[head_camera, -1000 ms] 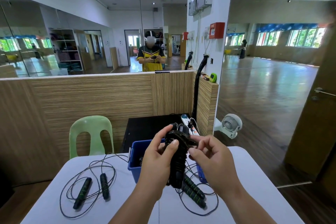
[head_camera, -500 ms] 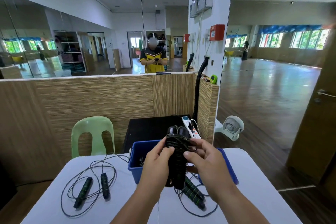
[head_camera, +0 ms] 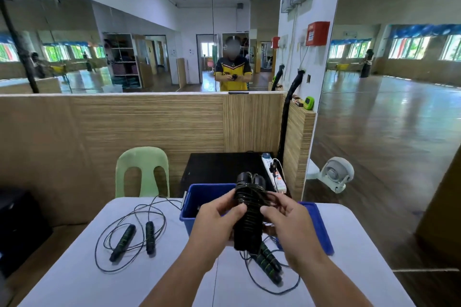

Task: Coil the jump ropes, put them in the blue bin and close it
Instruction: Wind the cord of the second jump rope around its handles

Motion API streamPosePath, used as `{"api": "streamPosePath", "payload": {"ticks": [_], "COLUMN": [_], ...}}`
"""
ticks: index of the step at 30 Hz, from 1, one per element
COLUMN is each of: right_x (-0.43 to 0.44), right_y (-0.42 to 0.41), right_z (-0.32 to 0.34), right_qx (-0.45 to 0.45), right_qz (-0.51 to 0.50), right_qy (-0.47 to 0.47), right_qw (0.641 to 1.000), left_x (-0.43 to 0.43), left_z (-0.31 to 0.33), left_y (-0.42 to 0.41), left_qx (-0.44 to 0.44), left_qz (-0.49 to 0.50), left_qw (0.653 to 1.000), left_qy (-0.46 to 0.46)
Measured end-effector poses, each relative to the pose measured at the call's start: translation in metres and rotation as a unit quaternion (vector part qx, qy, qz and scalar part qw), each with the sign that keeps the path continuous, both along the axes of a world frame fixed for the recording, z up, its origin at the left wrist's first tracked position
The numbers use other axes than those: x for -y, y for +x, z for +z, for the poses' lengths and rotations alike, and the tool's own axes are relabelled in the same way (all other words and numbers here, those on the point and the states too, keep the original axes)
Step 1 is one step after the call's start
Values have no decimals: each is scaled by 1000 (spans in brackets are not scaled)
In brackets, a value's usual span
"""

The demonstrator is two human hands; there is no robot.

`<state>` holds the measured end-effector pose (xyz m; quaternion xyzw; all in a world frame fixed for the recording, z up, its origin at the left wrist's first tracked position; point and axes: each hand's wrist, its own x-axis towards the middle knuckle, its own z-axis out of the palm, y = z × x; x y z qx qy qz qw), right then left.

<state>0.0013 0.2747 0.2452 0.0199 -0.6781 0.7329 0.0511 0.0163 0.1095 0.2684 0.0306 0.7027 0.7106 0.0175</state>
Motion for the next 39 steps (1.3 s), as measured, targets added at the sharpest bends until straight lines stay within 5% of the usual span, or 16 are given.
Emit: {"api": "streamPosePath", "payload": {"ticks": [29, 39], "right_x": [142, 127], "right_y": [-231, -280], "right_z": [-62, -118], "right_qx": [147, 261], "right_qz": [-100, -52], "right_qy": [-13, 39], "right_qw": [984, 963], "left_x": [146, 135], "left_z": [-85, -151], "left_y": [-255, -309], "left_qx": [117, 168], "left_qz": [-31, -5], "left_qw": [991, 985], "left_qy": [61, -49]}}
